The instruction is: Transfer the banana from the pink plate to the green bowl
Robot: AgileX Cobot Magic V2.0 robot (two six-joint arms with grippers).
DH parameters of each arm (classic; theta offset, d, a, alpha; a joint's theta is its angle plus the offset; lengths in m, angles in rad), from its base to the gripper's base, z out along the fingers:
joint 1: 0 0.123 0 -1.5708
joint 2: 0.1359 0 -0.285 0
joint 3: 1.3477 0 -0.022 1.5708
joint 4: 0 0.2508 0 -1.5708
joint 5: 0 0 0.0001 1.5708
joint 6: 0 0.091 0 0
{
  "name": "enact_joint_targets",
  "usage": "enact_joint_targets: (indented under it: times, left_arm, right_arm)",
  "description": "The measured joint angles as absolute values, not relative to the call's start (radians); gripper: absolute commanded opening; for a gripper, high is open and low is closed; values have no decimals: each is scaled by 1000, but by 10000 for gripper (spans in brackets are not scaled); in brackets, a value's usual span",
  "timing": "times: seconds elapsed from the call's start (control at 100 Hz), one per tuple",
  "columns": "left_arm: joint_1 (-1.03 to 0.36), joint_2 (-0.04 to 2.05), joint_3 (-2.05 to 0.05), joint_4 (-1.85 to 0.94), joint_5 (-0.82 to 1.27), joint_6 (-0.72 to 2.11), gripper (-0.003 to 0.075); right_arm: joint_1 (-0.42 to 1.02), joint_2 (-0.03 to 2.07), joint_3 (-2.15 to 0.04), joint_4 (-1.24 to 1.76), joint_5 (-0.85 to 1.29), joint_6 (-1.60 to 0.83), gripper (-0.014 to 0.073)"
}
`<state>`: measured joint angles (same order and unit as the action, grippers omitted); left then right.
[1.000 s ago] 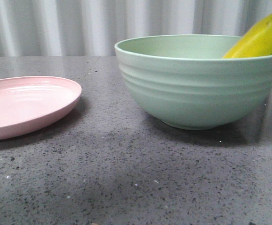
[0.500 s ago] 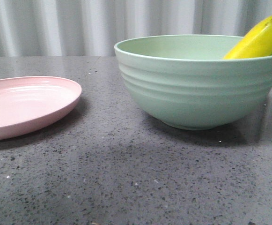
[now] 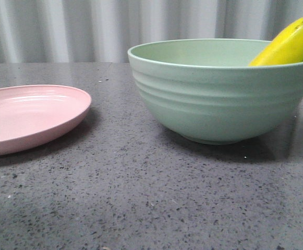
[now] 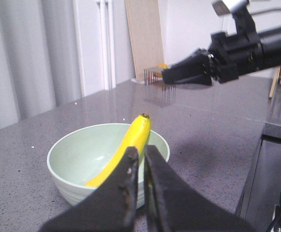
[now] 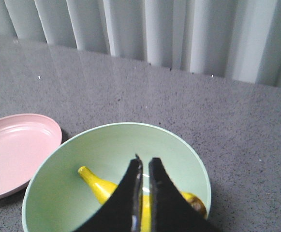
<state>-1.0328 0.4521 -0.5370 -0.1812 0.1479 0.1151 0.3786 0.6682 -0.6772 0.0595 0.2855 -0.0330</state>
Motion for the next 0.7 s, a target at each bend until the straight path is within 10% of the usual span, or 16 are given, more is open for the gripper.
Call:
enact_joint_targets:
  times: [0.7]
  left_arm:
    - [-1033,81,-347,-181,147,115,-20]
  right_arm:
    - [379,381,-281,55,126,-33,-71]
